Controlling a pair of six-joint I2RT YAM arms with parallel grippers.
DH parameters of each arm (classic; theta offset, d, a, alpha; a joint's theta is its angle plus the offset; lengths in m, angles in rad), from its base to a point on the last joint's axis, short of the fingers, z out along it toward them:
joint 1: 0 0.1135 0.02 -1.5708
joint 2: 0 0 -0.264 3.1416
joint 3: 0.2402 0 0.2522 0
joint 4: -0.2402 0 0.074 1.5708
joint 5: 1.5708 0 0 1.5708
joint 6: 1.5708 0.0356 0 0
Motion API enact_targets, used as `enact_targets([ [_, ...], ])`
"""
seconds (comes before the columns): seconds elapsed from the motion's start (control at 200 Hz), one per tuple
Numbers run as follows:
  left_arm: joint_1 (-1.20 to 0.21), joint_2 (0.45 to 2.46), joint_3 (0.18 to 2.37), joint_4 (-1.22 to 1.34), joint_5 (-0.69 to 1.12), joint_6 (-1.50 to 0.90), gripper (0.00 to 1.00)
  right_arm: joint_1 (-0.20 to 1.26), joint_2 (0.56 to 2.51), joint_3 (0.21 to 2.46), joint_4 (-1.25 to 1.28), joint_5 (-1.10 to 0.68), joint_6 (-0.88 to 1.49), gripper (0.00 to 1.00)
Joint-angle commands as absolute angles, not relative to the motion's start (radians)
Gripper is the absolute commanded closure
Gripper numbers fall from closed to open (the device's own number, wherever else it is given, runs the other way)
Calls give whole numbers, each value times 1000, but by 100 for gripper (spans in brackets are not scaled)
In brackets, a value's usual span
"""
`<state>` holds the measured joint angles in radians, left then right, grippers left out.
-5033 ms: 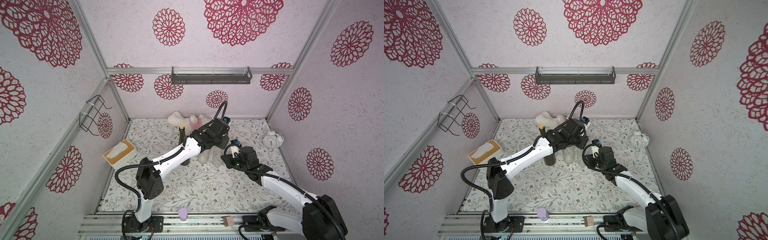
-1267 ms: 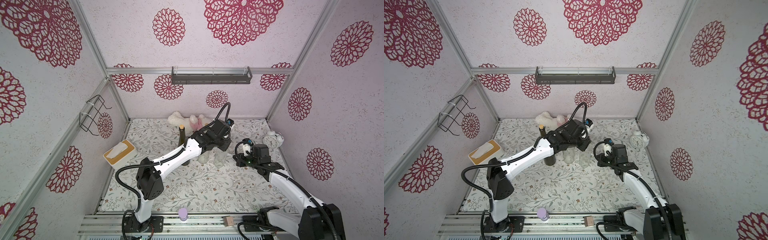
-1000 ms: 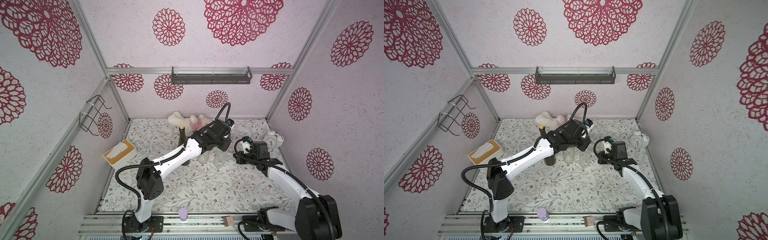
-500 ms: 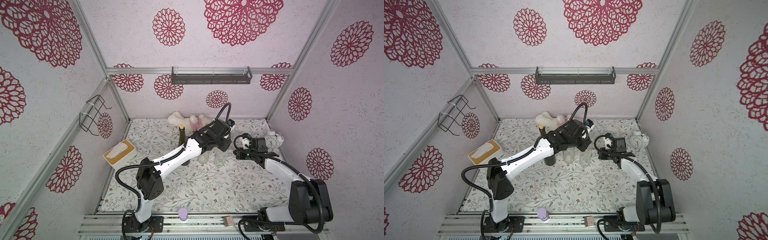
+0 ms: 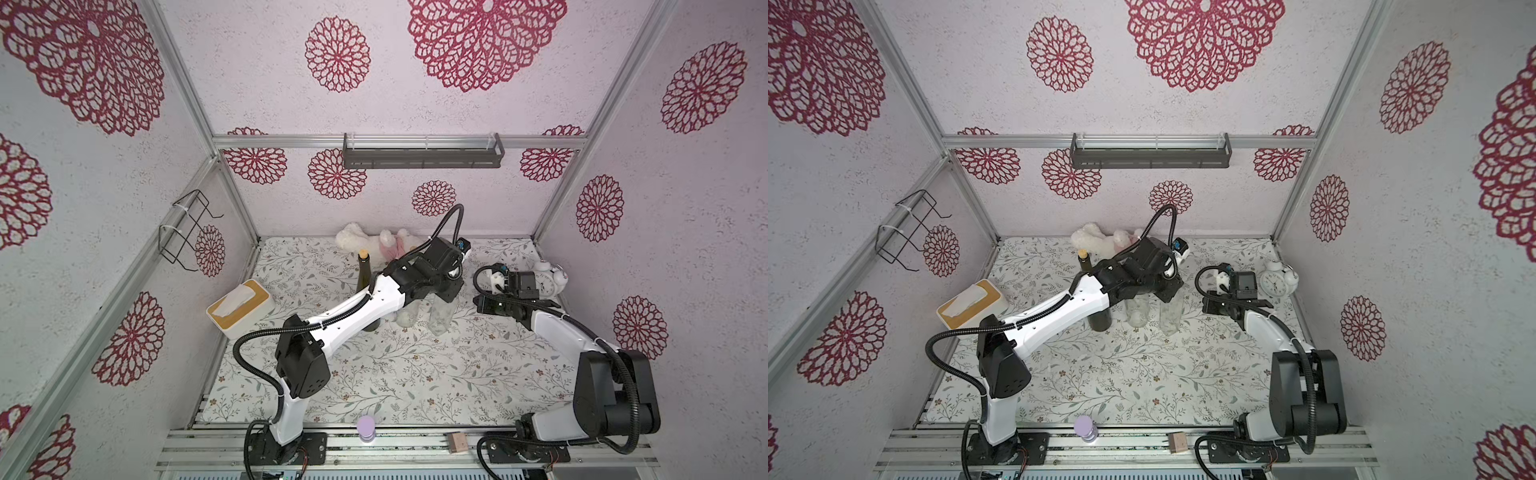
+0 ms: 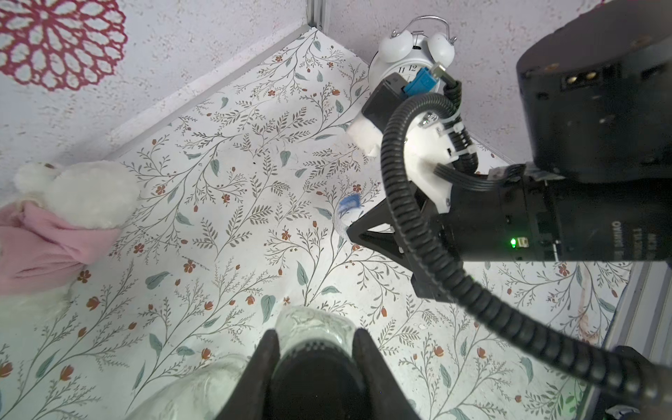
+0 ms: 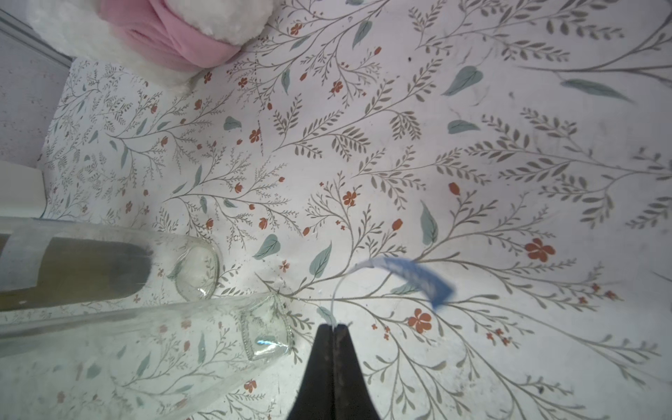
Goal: Remove the label from the bottle
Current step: Tear open the label from the bottle, then place the label at the center of the board, then place the bottle at the center of the board.
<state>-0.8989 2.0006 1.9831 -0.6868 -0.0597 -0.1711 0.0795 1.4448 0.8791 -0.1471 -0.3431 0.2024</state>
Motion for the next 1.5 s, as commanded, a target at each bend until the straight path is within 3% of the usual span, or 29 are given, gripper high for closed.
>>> enact_targets([
  [0.0,-902,2033,2021,-726,-48,-163,100,71,1441,932,-190,-294,201,100],
  [0.335,-874,2085,2136,-684,-77,-168,100,72,1400,930,-537,50,317,100],
  [0.881,-853,2133,2200,-665,-81,-132,100,70,1531,855,-544,3,312,100],
  [0.966,-848,2132,2195,-668,-83,-135,95,71,1560,863,-535,-2,306,100],
  [1.191,-848,2128,2195,-663,-84,-136,69,71,1597,883,-517,-9,286,97],
  [1.416,-848,2125,2206,-661,-82,-141,59,63,1630,887,-505,-13,273,88],
  [1.496,-849,2121,2213,-660,-81,-142,53,60,1632,888,-500,-16,273,80],
])
